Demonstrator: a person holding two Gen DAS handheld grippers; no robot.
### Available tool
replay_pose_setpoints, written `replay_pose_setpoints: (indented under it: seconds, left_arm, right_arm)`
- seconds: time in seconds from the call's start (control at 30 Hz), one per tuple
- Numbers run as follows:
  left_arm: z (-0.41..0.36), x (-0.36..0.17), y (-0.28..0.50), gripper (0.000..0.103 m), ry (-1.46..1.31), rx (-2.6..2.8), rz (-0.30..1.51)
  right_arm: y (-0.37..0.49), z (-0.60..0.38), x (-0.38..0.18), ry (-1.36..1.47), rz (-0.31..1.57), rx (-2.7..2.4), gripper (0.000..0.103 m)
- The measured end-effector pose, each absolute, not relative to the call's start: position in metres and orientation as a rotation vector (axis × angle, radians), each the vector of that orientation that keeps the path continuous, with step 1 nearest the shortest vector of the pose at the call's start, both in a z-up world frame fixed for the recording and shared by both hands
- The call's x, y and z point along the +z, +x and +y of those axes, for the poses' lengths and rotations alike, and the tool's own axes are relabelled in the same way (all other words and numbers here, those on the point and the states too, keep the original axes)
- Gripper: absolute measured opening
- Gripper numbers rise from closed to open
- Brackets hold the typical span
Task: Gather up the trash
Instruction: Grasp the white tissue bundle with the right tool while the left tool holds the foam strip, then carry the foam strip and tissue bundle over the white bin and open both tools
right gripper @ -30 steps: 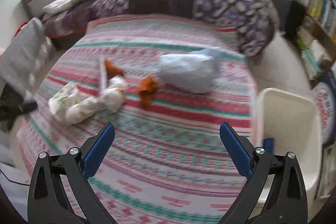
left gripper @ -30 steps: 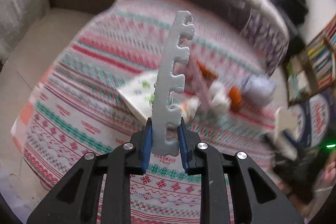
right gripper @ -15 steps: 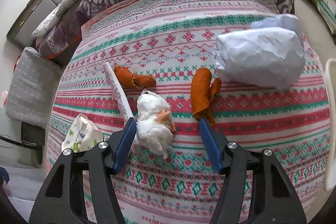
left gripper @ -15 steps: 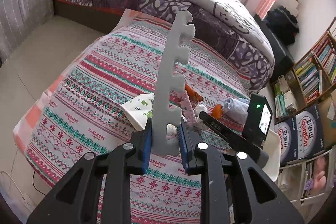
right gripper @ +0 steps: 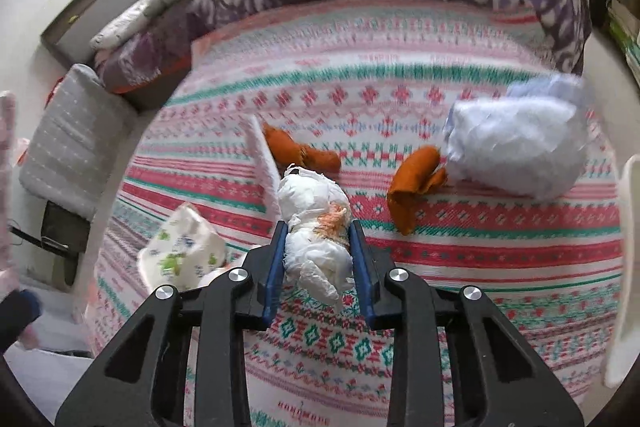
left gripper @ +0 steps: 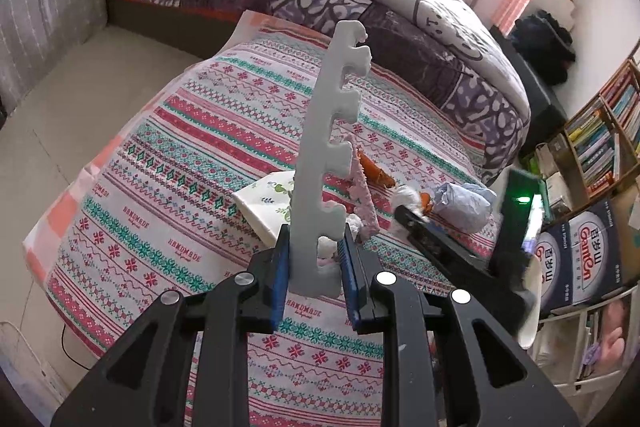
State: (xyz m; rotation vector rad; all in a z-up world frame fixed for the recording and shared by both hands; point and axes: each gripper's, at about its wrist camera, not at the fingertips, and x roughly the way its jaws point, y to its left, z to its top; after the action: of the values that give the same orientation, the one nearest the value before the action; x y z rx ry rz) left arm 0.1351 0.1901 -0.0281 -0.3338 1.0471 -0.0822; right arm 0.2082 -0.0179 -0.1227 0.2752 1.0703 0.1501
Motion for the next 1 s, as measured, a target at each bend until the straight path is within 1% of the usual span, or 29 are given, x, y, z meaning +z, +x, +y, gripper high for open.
replay_pose_setpoints:
  seconds: [0.27,0.4,0.63,1.0]
  left_arm:
    - [0.172,-0.021,0.133,0.023,-0.280,-0.067,0.990]
    - [0.164,-0.021,0.132,0.023,-0.265,-0.058,0.977]
    - [0.145,-0.028,0.133,0.024,-0.221,-0.060,0.985]
    - [0.102,-0.027,0.136,0.024,-0.138,-0.084,0.945]
  right_arm:
    - [0.179,-0.035,-0.060,0.192,0.912,0.148,0.029]
    - [0.165,-0.052,-0.043,0.200,0.869,0.131,0.029]
    - [0.146,-0.082,-0.042,0.200,0.809,0.084,0.030]
    - [0.135,-0.110,-0.035,0.200,0.763,0.048,0.030]
